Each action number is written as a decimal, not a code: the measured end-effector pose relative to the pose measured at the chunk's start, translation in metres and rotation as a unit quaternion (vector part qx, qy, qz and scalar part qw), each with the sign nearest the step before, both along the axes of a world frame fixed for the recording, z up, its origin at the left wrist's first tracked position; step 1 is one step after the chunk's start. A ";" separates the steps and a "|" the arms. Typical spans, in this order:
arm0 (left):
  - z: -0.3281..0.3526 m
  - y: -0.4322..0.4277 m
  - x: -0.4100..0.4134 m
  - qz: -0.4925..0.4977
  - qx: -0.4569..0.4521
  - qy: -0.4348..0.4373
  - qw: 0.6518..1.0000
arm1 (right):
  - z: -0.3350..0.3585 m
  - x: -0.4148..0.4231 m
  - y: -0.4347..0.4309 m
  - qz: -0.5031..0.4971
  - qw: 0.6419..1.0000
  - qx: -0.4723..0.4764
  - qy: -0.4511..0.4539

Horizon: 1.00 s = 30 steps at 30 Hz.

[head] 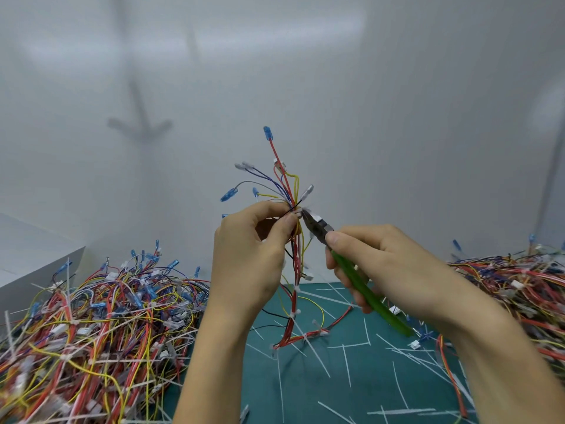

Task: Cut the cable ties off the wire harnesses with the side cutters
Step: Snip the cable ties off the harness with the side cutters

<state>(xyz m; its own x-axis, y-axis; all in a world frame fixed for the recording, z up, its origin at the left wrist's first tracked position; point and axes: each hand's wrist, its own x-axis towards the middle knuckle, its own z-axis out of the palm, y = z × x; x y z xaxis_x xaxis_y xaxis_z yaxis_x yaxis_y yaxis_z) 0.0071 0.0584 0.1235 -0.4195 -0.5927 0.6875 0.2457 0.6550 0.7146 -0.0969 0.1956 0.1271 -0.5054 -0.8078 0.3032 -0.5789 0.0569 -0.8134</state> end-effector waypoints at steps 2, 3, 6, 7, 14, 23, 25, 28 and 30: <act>-0.001 0.000 0.000 -0.004 0.008 -0.002 1.000 | -0.001 0.001 -0.003 0.002 1.000 0.002 -0.011; -0.001 -0.001 0.000 -0.006 0.012 -0.001 1.000 | -0.001 0.001 -0.004 0.003 1.000 0.001 -0.015; -0.001 -0.002 0.001 -0.015 0.018 0.007 1.000 | -0.002 0.002 -0.006 0.007 1.000 -0.002 -0.025; -0.001 -0.002 0.001 -0.017 0.021 0.008 1.000 | -0.002 0.003 -0.006 0.009 1.000 -0.003 -0.029; -0.001 -0.002 0.001 -0.019 0.029 0.006 0.999 | -0.003 0.003 -0.008 0.021 0.999 -0.013 -0.034; 0.001 0.000 0.002 0.022 -0.004 -0.024 0.999 | -0.003 -0.002 -0.004 -0.005 1.000 -0.003 0.029; 0.001 0.000 0.003 0.034 -0.012 -0.031 0.999 | -0.003 -0.003 -0.003 -0.015 0.999 0.003 0.049; 0.001 0.001 0.003 0.043 -0.018 -0.036 0.998 | -0.002 -0.003 -0.002 -0.023 0.998 0.007 0.064; 0.001 0.001 0.002 0.045 -0.016 -0.035 0.998 | -0.002 -0.003 -0.002 -0.024 0.998 0.006 0.065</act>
<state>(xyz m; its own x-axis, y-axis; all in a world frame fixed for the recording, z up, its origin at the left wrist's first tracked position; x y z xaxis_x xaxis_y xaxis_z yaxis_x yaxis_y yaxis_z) 0.0095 0.0593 0.1250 -0.4126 -0.6081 0.6782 0.1355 0.6953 0.7058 -0.1001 0.1933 0.1248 -0.5004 -0.7874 0.3600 -0.6762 0.0957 -0.7305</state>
